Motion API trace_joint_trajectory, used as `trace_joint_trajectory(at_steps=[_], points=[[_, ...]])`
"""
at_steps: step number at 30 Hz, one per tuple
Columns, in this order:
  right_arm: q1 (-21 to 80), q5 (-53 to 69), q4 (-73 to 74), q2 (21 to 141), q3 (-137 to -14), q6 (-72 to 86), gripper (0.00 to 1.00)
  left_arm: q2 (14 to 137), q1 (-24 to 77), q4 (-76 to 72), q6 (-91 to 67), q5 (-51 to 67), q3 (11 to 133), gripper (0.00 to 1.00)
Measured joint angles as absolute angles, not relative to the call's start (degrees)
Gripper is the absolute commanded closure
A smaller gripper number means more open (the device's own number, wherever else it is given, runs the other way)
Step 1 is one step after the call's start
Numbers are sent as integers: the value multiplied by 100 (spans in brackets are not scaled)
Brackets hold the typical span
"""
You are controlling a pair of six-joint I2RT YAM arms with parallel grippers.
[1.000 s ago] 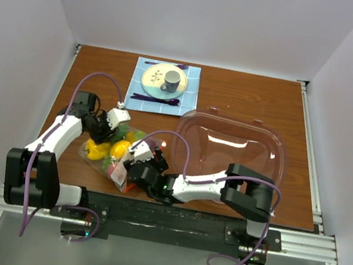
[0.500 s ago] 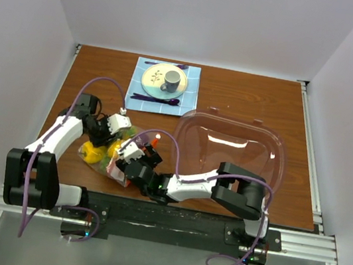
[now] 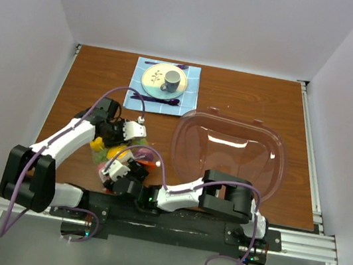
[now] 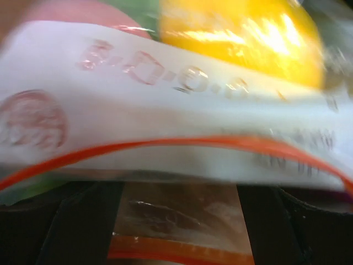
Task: Open the zip-top bag and remove the fake food
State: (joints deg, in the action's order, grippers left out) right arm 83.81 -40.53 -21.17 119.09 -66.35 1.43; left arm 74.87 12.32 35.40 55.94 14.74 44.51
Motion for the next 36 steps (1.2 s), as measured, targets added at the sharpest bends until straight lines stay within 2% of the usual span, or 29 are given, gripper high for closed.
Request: trace_joint_trajectory(at_steps=[4,10,13,14,16,17,19,24,33,35,36], points=[[8438,-3826,-2032,11909,-6788,145,19,7489,1468,3548,5544,1533,4451,56],[8425,-3771,-1841,11968,-7008,231,29,7513,1546,3479,5507,1481,4447,57],[8399,-3732,-1833,11968,-7011,301,43,7513,1553,3437,5507,1474,4425,57],[8381,-3677,-1833,11970,-7011,355,56,7516,1553,3420,5507,1476,4414,57],[8346,-3597,-1813,11974,-7011,427,69,7529,1557,3382,5505,1474,4392,58],[8324,-3520,-1809,11979,-7011,478,82,7540,1559,3380,5502,1479,4383,58],[8276,-3417,-1809,11998,-6989,574,100,7561,1597,3361,5494,1474,4348,59],[8165,-3343,-2027,11891,-6560,834,100,7566,1651,3326,5441,1470,4283,60],[8158,-3151,-2095,10508,-5039,1487,100,7577,1653,3247,5297,1404,4252,63],[8158,-3146,-2152,10261,-4831,1649,87,7581,1653,3240,5290,1387,4250,63],[8158,-3148,-2174,10202,-4777,1717,69,7581,1653,3236,5288,1385,4250,63]])
